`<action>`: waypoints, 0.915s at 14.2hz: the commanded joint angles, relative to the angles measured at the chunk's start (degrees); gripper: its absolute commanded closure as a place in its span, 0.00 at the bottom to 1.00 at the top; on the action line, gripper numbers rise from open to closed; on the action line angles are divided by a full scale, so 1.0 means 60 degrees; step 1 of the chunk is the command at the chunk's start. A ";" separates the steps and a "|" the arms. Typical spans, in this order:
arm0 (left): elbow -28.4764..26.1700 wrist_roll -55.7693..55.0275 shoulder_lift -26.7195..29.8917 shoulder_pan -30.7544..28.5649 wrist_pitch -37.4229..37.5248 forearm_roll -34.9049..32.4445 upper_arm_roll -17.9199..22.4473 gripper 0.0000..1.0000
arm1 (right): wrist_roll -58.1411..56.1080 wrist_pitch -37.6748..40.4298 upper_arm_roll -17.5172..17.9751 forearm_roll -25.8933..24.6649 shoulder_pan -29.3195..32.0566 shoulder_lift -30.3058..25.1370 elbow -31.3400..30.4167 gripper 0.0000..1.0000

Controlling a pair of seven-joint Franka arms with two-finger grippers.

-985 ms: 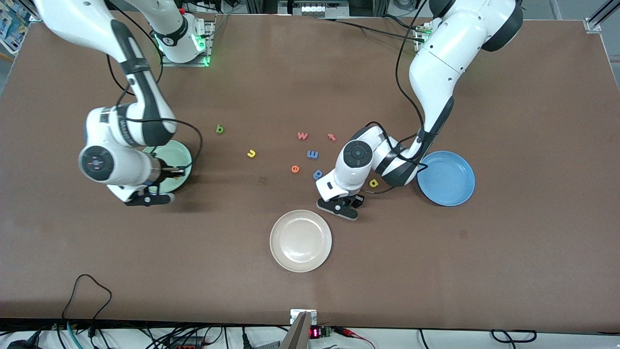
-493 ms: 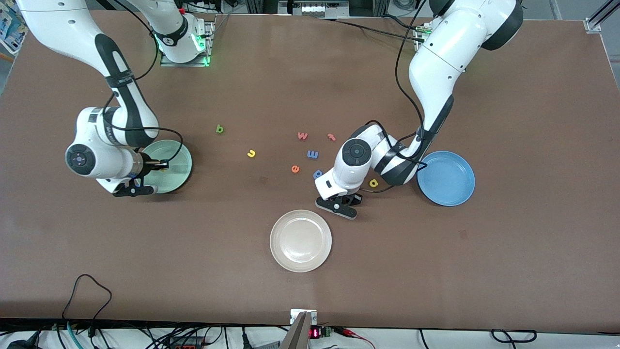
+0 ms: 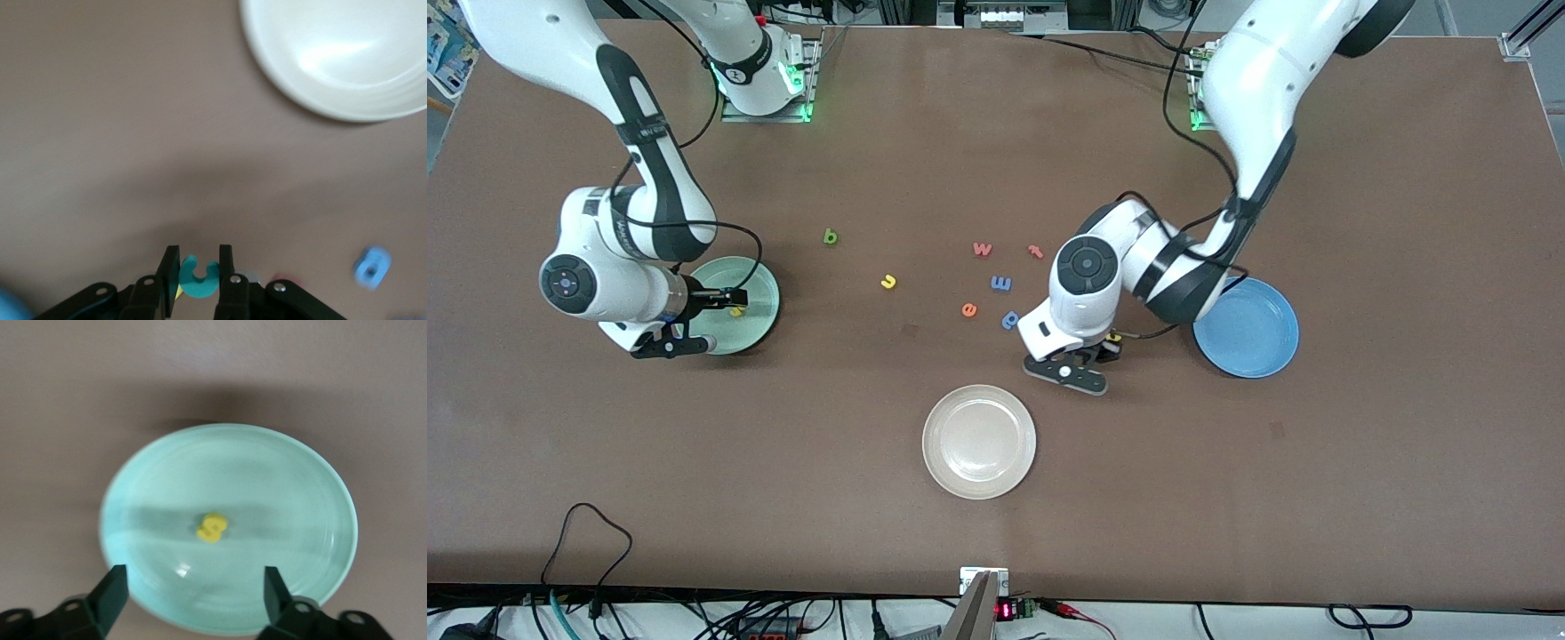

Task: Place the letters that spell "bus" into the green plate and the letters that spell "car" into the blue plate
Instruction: 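Release the s on the green plate while the left gripper places c on blue plate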

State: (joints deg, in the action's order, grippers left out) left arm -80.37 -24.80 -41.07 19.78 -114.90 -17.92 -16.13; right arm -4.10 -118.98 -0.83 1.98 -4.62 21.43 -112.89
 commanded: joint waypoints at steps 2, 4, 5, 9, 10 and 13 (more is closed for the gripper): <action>-0.0463 0.1418 0.0911 -0.0803 0.1934 -0.0133 -0.0051 0.78 | 0.0506 0.0392 0.0109 0.0458 -0.1059 -0.0554 -0.0140 0.00; -0.1089 0.2794 0.1232 -0.1534 0.2011 -0.0089 -0.0095 0.78 | 0.0813 0.0262 0.0109 0.0666 -0.1454 -0.0627 -0.0518 0.00; -0.1484 0.2946 0.1394 -0.1843 0.1953 -0.0089 -0.0255 0.78 | 0.0844 -0.0030 0.0109 0.0666 -0.1703 -0.0701 -0.0767 0.00; -0.3271 0.4085 0.1761 -0.4299 0.0669 -0.0089 -0.1514 0.76 | 0.1516 -0.1436 0.0109 0.0666 -0.2246 -0.0832 -0.2056 0.00; -0.3725 0.4467 0.1761 -0.4988 0.0156 -0.0103 -0.1850 0.76 | 0.1735 -0.1613 0.0109 0.0666 -0.2451 -0.0935 -0.2291 0.00; -0.4839 0.4646 0.1776 -0.5551 -0.1279 -0.0206 -0.2029 0.75 | 0.2395 -0.1892 0.0109 0.0666 -0.2919 -0.1053 -0.2732 0.00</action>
State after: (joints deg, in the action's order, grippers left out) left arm -102.26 2.17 -33.29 -11.50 -116.90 -17.93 -26.47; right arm 7.56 -128.93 0.10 5.09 -19.98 18.00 -125.93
